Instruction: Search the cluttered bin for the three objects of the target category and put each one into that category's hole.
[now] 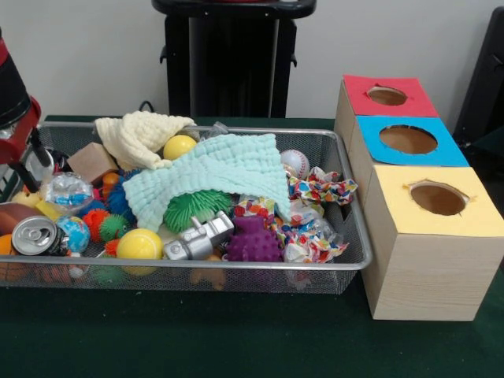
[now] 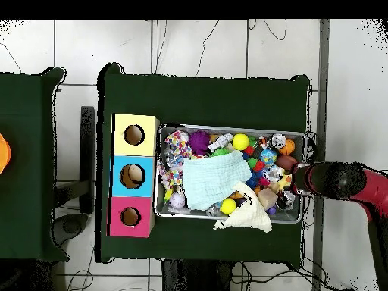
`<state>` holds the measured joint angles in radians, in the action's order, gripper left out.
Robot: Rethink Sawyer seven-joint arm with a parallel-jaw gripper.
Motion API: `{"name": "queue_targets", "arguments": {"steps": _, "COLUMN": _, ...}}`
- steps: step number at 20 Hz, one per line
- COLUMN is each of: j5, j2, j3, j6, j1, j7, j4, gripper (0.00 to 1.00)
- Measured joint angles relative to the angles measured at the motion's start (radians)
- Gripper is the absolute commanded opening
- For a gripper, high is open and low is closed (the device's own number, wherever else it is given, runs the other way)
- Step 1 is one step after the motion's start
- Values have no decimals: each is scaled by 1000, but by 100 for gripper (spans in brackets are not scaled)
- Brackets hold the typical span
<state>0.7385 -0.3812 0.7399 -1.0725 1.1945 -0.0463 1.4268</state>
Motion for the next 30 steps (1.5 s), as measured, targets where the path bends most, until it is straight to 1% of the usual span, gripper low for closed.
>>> {"name": "queue_targets", "arguments": {"steps": 5, "j5": 1, "j2": 49, "j3": 0, "j6": -1, "j1": -6, "j7": 0, "j4": -41, "gripper": 100}}
{"name": "queue_targets", "arguments": {"steps": 14, "j5": -9, "j2": 75, "j3": 5, "j6": -31, "j1": -15, "j7": 0, "j4": -97, "gripper": 100}}
{"name": "queue_targets", "arguments": {"steps": 17, "j5": -9, "j2": 76, "j3": 6, "j6": -49, "j1": -16, "j7": 0, "j4": -103, "gripper": 100}}
{"name": "queue_targets", "arguments": {"steps": 30, "j5": -5, "j2": 67, "j3": 6, "j6": -49, "j1": -6, "j7": 0, "j4": -88, "gripper": 100}}
